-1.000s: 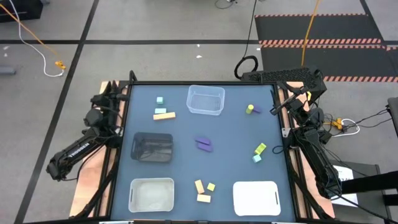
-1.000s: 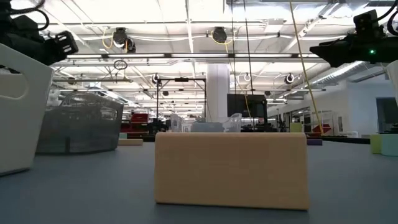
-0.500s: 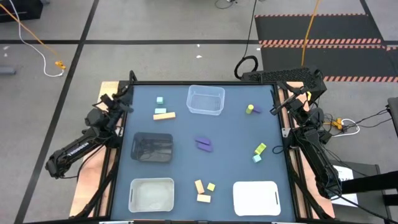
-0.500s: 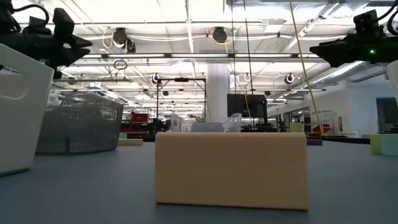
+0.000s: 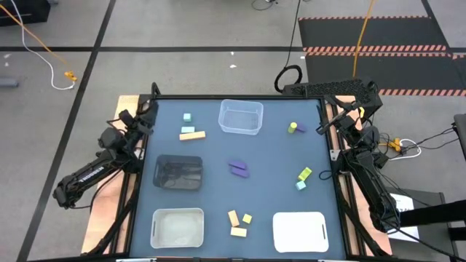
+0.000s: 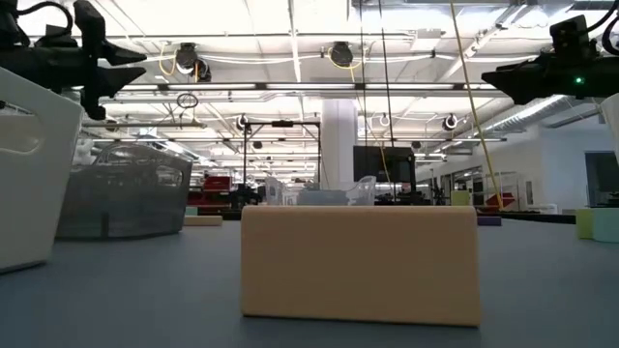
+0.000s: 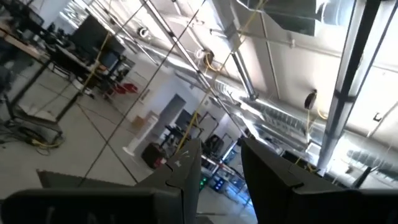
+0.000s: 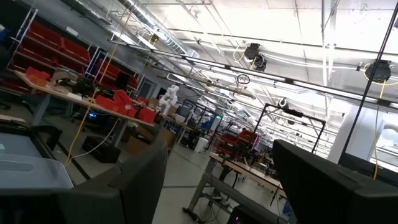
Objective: Sort & place blocks by color
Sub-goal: Put the top left blue blocks into the black bin
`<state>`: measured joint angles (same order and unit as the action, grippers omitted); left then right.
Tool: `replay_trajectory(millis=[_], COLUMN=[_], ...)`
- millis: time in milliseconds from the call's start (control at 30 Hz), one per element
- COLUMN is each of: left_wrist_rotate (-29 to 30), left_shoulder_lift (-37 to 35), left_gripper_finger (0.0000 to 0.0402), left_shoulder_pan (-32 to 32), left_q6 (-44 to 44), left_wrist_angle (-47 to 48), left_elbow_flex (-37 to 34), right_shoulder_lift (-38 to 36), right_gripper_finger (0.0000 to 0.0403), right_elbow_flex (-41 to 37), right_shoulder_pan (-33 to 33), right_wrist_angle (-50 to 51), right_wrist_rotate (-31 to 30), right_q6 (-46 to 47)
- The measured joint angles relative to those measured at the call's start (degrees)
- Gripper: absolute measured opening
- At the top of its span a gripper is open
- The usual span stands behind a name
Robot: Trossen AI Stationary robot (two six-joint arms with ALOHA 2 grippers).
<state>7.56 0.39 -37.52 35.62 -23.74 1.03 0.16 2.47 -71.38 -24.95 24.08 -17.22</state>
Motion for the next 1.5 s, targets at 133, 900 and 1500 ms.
replay_trajectory(millis=[133,900,1500], left_wrist_rotate=[0.0,4.9,11.0], left_shoulder_lift=[2.4,55.8,72.3], left_gripper_finger=[0.0115,0.0115,0.0139], left_shoulder_pan=[0.0,2.6,3.4], left_q6=[-4.7,-21.1,-5.0], left_wrist_angle=[3.0,34.3,34.2], left_elbow_flex=[3.2,32.1,32.2], right_shoulder_lift=[0.0,0.0,0.0], right_gripper_finger=[0.0281,0.0281,0.0281], right_elbow_flex=[0.0,0.0,0.0], right_shoulder_pan=[0.0,0.0,0.0], right_wrist_angle=[0.0,0.0,0.0], right_wrist_rotate=[0.0,0.0,0.0], right_q6=[0.0,0.0,0.0])
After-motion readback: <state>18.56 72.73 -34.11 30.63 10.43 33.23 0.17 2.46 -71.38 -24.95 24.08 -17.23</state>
